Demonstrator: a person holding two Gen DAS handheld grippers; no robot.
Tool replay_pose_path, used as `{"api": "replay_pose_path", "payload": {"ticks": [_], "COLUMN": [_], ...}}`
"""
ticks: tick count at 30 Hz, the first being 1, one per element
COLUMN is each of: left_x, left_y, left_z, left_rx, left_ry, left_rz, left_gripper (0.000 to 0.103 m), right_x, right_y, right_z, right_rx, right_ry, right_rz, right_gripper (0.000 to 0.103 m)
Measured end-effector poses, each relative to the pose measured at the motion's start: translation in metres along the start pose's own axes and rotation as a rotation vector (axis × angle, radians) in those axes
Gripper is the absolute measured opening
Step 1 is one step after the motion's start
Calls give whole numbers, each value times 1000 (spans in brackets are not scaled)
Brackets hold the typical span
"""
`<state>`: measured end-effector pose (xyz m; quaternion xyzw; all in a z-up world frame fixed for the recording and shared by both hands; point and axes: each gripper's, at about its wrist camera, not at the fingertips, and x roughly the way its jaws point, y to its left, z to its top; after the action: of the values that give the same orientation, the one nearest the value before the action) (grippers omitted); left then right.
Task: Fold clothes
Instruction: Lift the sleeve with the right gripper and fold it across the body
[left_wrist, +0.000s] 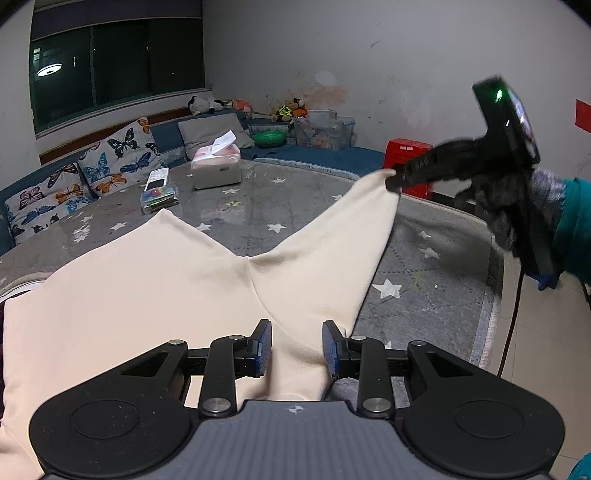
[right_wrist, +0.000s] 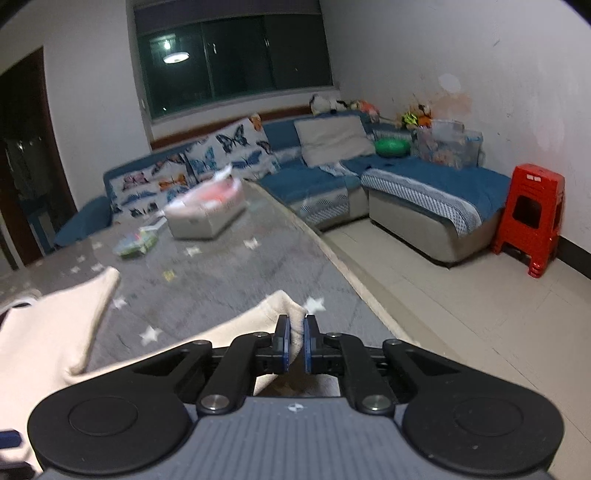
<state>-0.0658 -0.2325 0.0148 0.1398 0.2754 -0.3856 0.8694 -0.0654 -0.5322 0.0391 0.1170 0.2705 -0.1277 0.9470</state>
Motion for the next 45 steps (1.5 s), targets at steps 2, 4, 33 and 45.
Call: {"api": "replay_pose_path", "payload": {"ticks": [2, 4, 33, 45], "left_x": [4, 4, -120, -135], "left_y": [-2, -1, 96, 104], "left_z": [-2, -2, -62, -80], "left_rx": [6, 0, -283, -340], "left_ry": [6, 9, -80, -65], "left_rz": [-3, -1, 283, 325], "left_gripper": [33, 33, 42, 42], "right_x": [-7, -15, -73, -51], "right_y": [3, 7, 277, 317], "right_z": [5, 12, 13, -55], "right_rx": [-7, -4, -438, -528], "right_ry": [-12, -24, -23, 192], "right_rz": [15, 38, 651, 769], "right_gripper": [7, 6, 4, 12]}}
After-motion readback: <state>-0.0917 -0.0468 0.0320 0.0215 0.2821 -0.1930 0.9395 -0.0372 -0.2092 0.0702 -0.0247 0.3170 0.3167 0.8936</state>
